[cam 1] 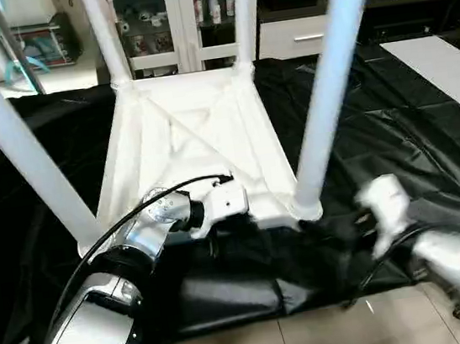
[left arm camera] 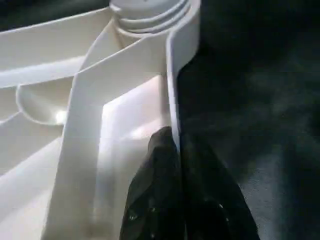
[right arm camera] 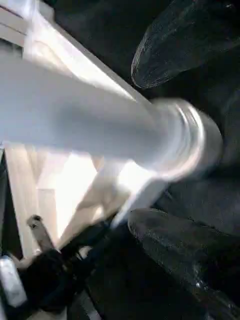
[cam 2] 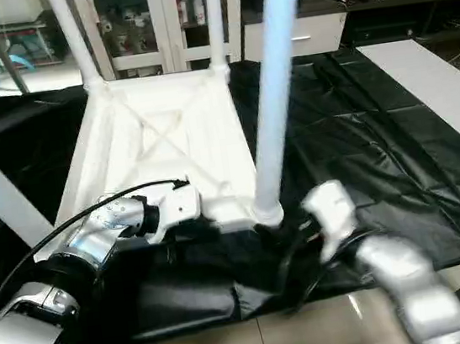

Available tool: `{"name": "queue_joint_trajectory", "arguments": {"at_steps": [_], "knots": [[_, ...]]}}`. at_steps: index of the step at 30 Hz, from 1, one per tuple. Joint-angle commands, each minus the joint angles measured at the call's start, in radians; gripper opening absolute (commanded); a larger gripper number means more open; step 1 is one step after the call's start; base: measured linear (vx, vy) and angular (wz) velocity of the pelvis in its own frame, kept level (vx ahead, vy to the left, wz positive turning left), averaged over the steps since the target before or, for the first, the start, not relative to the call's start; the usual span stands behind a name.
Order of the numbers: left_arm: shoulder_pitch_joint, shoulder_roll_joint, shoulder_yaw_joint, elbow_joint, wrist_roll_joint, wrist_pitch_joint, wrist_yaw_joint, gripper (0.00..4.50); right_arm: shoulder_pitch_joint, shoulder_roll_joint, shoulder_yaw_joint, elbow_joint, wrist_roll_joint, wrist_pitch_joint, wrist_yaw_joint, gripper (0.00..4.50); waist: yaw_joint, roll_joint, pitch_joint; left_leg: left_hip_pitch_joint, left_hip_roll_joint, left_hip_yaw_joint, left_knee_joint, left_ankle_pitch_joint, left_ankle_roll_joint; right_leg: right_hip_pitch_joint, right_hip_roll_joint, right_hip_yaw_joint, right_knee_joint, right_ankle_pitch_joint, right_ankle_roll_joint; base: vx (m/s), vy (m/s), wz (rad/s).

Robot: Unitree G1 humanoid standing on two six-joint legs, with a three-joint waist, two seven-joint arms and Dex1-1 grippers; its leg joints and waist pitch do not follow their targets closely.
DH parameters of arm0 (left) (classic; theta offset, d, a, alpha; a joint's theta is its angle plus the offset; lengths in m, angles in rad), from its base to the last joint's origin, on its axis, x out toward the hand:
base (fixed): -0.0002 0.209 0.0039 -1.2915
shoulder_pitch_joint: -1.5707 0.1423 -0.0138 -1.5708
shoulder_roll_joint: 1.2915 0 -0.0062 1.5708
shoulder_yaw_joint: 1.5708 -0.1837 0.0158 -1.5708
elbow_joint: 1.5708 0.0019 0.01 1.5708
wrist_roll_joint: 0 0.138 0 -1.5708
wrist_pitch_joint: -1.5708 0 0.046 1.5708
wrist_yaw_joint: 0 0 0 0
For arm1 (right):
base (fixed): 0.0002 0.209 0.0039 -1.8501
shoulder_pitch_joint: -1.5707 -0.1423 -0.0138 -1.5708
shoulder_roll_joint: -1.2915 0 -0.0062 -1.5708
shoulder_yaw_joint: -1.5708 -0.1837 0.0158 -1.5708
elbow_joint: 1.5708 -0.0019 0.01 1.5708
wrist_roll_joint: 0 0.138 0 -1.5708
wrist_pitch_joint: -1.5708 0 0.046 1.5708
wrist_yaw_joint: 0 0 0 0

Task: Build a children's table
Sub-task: Rotate leg to tighten

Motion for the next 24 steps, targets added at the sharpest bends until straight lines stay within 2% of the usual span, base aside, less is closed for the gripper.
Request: {"name": "queue_joint_trajectory", "arguments": {"at_steps": [1, 3, 4, 5, 8, 11, 13, 15, 19, 20, 24], "knots": [[0.058, 0.006, -0.082, 0.028, 0.042, -0.008, -0.088, 0.0, -0.03, -0.06, -0.012, -0.023, 0.03, 0.036, 0.1, 4.37, -0.002, -0.021, -0.04, -0.002, 0.027, -0.008, -0.075, -0.298, 0.066, 0.035, -0.02, 0.017, -0.054, -0.273, -0.188, 0.0, 0.0, 0.0], [0.062, 0.015, -0.082, 0.019, 0.039, -0.008, -0.106, 0.0, -0.051, -0.096, 0.002, -0.005, 0.021, 0.042, 0.146, 4.37, 0.0, -0.024, -0.044, 0.004, 0.025, 0.0, -0.066, -0.26, 0.084, 0.03, -0.021, 0.019, -0.051, -0.22, -0.205, 0.0, 0.0, 0.0], [0.064, 0.02, -0.082, 0.011, 0.035, -0.004, -0.118, 0.0, -0.068, -0.113, 0.015, 0.009, 0.009, 0.044, 0.161, 4.37, 0.002, -0.024, -0.045, 0.003, 0.025, 0.0, -0.064, -0.232, 0.094, 0.033, -0.022, 0.018, -0.044, -0.183, -0.219, 0.0, 0.0, 0.0], [0.064, 0.026, -0.081, 0.006, 0.033, -0.007, -0.128, 0.0, -0.093, -0.129, 0.029, 0.027, 0.002, 0.048, 0.186, 4.37, 0.002, -0.031, -0.045, 0.0, 0.024, 0.002, -0.062, -0.22, 0.101, 0.035, -0.023, 0.017, -0.043, -0.177, -0.222, 0.0, 0.0, 0.0], [0.061, 0.028, -0.08, 0.008, 0.032, -0.011, -0.132, 0.0, -0.114, -0.133, 0.039, 0.044, 0.006, 0.054, 0.207, 4.37, 0.004, -0.03, -0.044, 0.001, 0.025, 0.003, -0.061, -0.218, 0.104, 0.034, -0.025, 0.017, -0.045, -0.205, -0.222, 0.0, 0.0, 0.0], [0.065, 0.028, -0.074, -0.006, 0.028, -0.006, -0.148, 0.0, -0.171, -0.117, 0.067, 0.113, 0.015, 0.068, 0.265, 4.37, 0.003, -0.031, -0.045, 0.001, 0.025, 0.002, -0.062, -0.228, 0.09, 0.035, -0.025, 0.016, -0.045, -0.229, -0.216, 0.0, 0.0, 0.0], [0.068, 0.029, -0.074, -0.016, 0.024, -0.003, -0.157, 0.0, -0.203, -0.107, 0.088, 0.163, 0.014, 0.081, 0.307, 4.03, 0.003, -0.031, -0.046, 0.002, 0.026, 0.002, -0.061, -0.227, 0.089, 0.036, -0.024, 0.016, -0.045, -0.224, -0.222, 0.0, 0.0, 0.0], [0.069, 0.03, -0.077, -0.022, 0.022, -0.001, -0.162, 0.0, -0.239, -0.095, 0.112, 0.225, 0.014, 0.093, 0.356, 4.0, 0.0, -0.025, -0.047, 0.001, 0.025, 0.003, -0.06, -0.22, 0.09, 0.036, -0.022, 0.014, -0.041, -0.197, -0.241, 0.0, 0.0, 0.0], [0.069, 0.03, -0.079, -0.025, 0.023, 0.002, -0.17, 0.0, -0.306, -0.058, 0.127, 0.336, -0.002, 0.069, 0.38, 3.53, 0.009, -0.027, -0.051, 0.004, 0.026, 0.008, -0.052, -0.167, 0.098, 0.039, -0.02, 0.013, -0.028, -0.106, -0.275, 0.0, 0.0, 0.0], [0.069, 0.03, -0.079, -0.026, 0.023, 0.003, -0.17, 0.0, -0.319, -0.052, 0.128, 0.353, -0.003, 0.066, 0.385, 3.43, 0.011, -0.028, -0.052, 0.001, 0.025, 0.008, -0.05, -0.152, 0.102, 0.041, -0.02, 0.013, -0.024, -0.09, -0.28, 0.0, 0.0, 0.0], [0.071, 0.033, -0.08, -0.032, 0.024, 0.008, -0.173, 0.0, -0.346, -0.048, 0.135, 0.393, -0.008, 0.06, 0.414, 3.13, 0.018, -0.029, -0.048, 0.003, 0.026, 0.009, -0.052, -0.189, 0.089, 0.04, -0.023, 0.014, -0.029, -0.159, -0.265, 0.0, 0.0, 0.0]]}}
